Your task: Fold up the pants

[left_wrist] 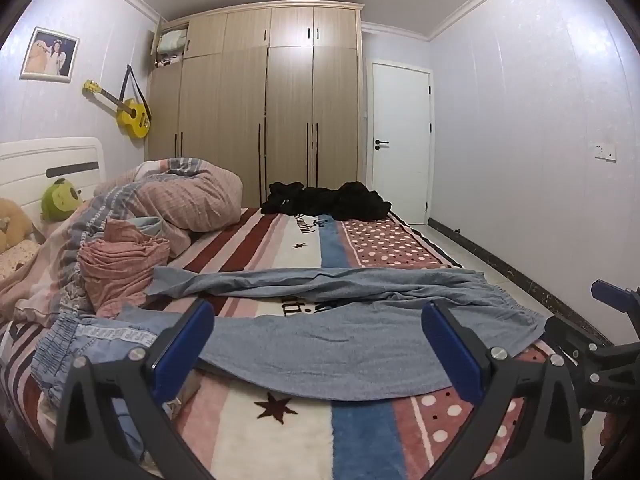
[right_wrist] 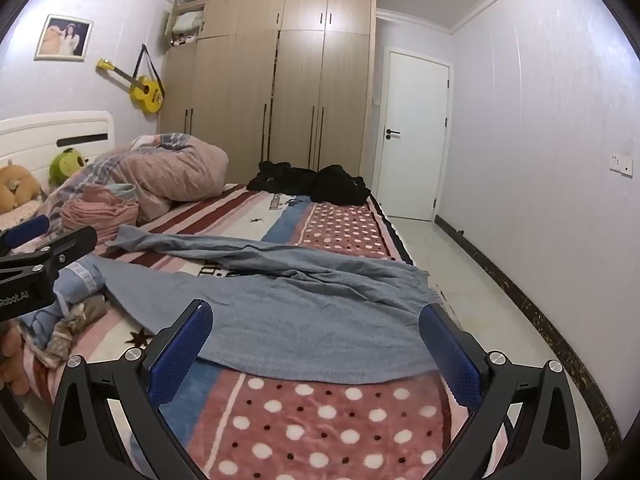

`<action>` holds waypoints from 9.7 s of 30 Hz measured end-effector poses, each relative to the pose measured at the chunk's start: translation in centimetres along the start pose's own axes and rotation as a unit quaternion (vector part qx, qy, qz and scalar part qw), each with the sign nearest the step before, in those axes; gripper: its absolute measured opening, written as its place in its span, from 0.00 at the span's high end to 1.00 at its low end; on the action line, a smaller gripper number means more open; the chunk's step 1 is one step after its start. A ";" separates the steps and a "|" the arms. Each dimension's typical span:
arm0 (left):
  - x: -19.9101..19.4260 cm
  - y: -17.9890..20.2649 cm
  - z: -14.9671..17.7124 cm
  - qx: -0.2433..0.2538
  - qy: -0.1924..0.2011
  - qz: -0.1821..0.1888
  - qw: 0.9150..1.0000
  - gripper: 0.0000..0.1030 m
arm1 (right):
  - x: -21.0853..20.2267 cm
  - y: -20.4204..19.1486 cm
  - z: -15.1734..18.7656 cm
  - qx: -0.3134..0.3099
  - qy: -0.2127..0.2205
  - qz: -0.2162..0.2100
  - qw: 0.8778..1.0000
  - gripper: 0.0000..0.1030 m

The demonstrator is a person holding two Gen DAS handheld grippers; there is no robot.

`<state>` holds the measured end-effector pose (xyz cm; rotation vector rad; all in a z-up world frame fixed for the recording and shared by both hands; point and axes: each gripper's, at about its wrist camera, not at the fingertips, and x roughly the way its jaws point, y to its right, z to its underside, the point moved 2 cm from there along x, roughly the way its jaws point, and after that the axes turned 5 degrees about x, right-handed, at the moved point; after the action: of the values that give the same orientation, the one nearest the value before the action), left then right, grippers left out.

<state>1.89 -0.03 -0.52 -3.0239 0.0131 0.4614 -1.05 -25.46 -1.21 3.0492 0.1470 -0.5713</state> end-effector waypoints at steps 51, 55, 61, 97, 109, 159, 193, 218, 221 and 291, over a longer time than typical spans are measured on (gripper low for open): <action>0.2 -0.1 0.2 -0.003 -0.001 0.014 1.000 0.01 | 0.2 -0.5 1.0 0.005 -0.011 0.002 1.000 0.01; 0.3 -0.3 0.4 -0.004 -0.003 0.012 1.000 0.01 | 0.2 -0.5 1.0 0.006 -0.012 0.002 1.000 0.01; 0.5 -0.2 0.6 -0.004 -0.007 0.012 1.000 0.01 | 0.2 -0.6 1.2 0.007 -0.014 0.003 1.000 0.01; 9.7 -1.6 5.6 -0.038 -0.121 0.030 0.991 0.01 | 7.0 2.7 5.0 0.050 -0.076 -0.050 0.995 0.00; 18.1 -6.3 13.5 -0.158 -0.252 0.048 0.953 0.01 | 14.5 11.0 9.8 0.170 -0.166 -0.069 0.969 0.01; 37.7 -24.7 0.9 -0.234 -0.324 -0.038 0.916 0.07 | 29.7 13.2 -4.0 0.104 -0.169 -0.060 0.978 0.16; 38.4 -25.6 -1.2 -0.251 -0.239 -0.062 0.936 0.92 | 38.2 5.0 -3.0 0.113 -0.218 -0.113 0.963 0.16; 37.4 -25.0 -0.4 -0.210 -0.255 -0.064 0.942 0.92 | 45.9 22.5 -1.0 0.203 -0.294 0.021 0.934 0.24; 37.0 -25.1 -0.7 -0.214 -0.245 -0.068 0.943 0.92 | 44.9 22.3 -1.7 0.181 -0.270 0.051 0.944 0.76; 21.8 -22.1 -2.0 -0.138 -0.268 0.049 0.952 0.22 | 16.5 11.2 -1.4 0.022 -0.111 -0.091 0.989 0.37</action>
<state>23.74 21.89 -3.35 -3.0488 0.0690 1.3820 15.89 -35.11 -5.73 3.0031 0.4134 -0.9323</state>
